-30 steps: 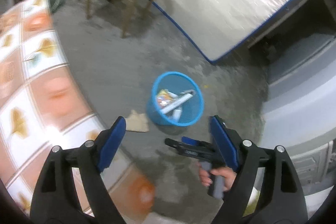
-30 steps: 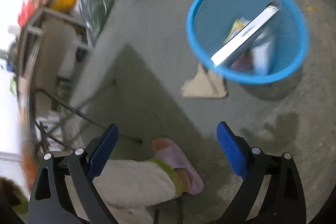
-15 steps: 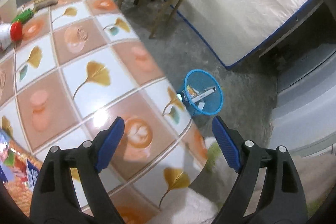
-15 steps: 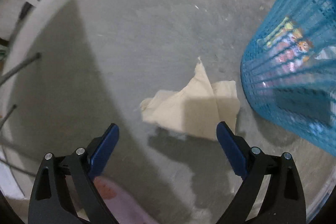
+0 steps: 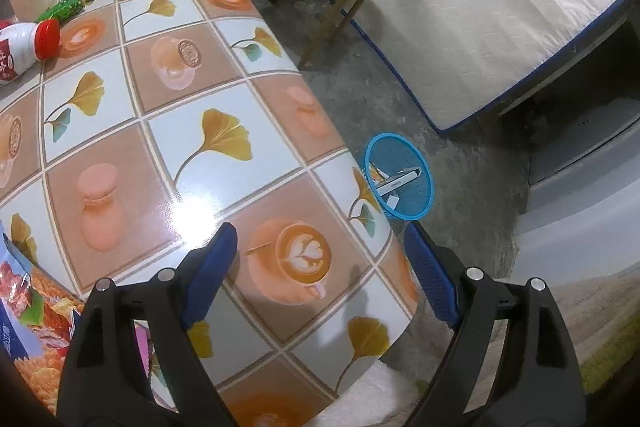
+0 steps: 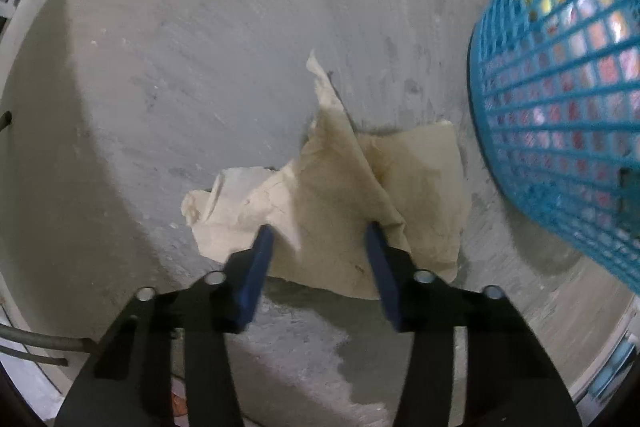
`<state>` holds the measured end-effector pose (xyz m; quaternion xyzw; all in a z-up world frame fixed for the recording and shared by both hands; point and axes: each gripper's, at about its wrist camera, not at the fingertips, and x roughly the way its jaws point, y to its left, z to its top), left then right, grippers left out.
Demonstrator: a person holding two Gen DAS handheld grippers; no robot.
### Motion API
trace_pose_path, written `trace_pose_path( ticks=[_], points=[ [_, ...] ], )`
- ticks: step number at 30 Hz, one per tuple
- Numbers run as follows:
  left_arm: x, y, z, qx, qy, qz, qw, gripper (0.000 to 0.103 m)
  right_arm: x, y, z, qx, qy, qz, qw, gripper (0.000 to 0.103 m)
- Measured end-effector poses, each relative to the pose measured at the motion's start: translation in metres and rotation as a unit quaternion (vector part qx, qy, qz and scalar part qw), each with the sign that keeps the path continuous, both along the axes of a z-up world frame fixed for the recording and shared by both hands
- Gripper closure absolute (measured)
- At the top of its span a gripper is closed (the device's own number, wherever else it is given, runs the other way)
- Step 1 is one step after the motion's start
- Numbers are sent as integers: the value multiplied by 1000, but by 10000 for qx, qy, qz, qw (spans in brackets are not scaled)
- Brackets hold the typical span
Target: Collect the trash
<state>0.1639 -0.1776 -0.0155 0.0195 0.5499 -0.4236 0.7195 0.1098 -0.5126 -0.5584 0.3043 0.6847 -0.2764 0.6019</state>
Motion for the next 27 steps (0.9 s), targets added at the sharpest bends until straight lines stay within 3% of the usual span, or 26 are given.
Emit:
trace_pose_path(
  ticks=[3, 4, 5, 6, 9, 12, 15, 20, 24, 27],
  points=[
    [1, 3, 0, -5, -9, 50, 10000, 22, -5, -4, -2, 45, 0, -145, 9999, 75],
    [0, 4, 1, -16, -19, 64, 10000, 22, -7, -5, -1, 38, 15, -165, 9999, 82],
    [0, 5, 2, -25, -31, 73, 10000, 22, -8, -6, 0, 19, 46, -161, 9999, 96],
    [-1, 6, 3, -32, -49, 83, 9999, 22, -10, -8, 1, 84, 22, -171, 9998, 98],
    [-3, 7, 6, -65, -99, 79, 9999, 22, -21, -8, 9, 199, -98, -260, 9994, 99],
    [-6, 9, 10, -131, -129, 81, 9998, 22, -25, 4, 35, 291, -490, -155, 9983, 100],
    [-7, 9, 12, -204, -129, 83, 9997, 22, -27, 24, 85, 298, -1083, 138, 9936, 100],
    [-11, 8, 14, -270, -163, 41, 9995, 22, -44, 42, 202, 203, -2254, 365, 9734, 100],
    [-17, 8, 17, -348, -204, 7, 9992, 22, -68, 11, 294, -364, -2990, 104, 9535, 100],
    [-21, 10, 20, -421, -215, -7, 9989, 22, -90, -31, 326, -919, -3121, -325, 9450, 100]
  ],
)
